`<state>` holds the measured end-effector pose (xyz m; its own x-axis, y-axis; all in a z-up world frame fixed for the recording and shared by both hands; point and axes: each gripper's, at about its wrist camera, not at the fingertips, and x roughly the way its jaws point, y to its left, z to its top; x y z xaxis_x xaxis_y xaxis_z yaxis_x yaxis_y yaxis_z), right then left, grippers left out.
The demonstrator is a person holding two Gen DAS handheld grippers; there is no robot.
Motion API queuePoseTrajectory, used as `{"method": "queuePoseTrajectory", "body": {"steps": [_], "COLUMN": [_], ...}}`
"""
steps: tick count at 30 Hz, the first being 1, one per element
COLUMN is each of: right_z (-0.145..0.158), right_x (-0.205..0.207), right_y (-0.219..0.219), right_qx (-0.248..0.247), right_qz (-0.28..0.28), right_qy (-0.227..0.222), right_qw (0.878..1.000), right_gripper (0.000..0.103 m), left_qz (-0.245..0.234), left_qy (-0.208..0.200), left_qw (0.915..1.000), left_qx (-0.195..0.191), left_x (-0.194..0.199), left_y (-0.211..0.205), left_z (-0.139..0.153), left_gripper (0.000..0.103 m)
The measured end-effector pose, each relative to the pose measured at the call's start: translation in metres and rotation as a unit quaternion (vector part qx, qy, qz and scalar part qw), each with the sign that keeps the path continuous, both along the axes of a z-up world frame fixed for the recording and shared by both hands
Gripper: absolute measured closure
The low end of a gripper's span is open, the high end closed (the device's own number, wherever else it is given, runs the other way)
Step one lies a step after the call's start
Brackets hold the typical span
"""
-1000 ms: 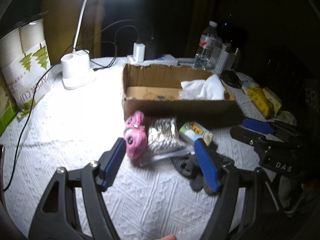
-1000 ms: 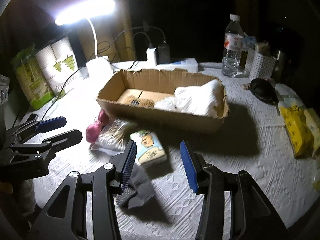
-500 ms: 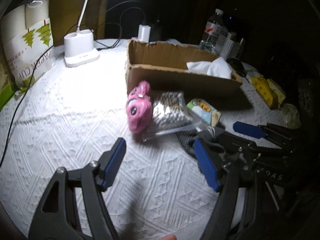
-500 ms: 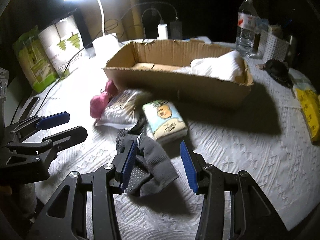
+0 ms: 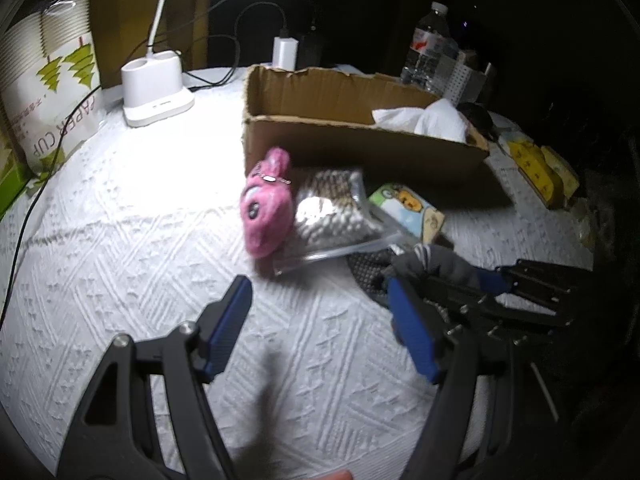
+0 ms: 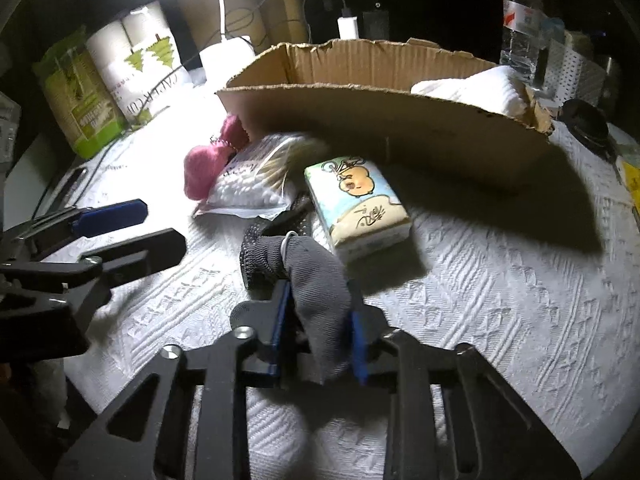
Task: Organize soft objects
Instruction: 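Grasp the cartoon-printed tissue pack with the left gripper while the right gripper lifts the sock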
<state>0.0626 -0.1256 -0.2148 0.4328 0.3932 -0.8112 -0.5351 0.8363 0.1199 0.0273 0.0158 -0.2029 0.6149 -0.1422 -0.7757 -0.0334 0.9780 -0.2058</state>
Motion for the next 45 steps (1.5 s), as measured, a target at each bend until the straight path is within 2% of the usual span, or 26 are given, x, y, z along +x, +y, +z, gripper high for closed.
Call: {"method": "queuePoseTrajectory", "body": {"steps": [15,25,40,45], "right_z": [0.034,0.031,0.016,0.017], "right_x": [0.012,0.034,0.061,0.062], "right_y": [-0.078,-0.141,-0.165,-0.163], "right_qx": [0.043,0.054,0.056,0.054], "right_qz": [-0.043,-0.091,-0.113,-0.113], "right_qy": [-0.034,-0.031,-0.014,-0.015], "right_qw": [0.998,0.994,0.992,0.992], "right_gripper": [0.08,0.08,0.08,0.08], "left_qz": [-0.035,-0.056,-0.073,-0.084], "left_qy": [0.002,0.015,0.048,0.034], "left_qw": [0.999,0.9972,0.9905,0.9911], "left_qx": [0.027,0.047,0.106,0.097], "left_x": [0.038,0.073,0.109,0.106], "left_y": [-0.062,-0.099,-0.111,-0.11], "left_z": [0.015,0.008,-0.025,-0.024], "left_gripper": [0.031,0.031,0.031,0.034]}}
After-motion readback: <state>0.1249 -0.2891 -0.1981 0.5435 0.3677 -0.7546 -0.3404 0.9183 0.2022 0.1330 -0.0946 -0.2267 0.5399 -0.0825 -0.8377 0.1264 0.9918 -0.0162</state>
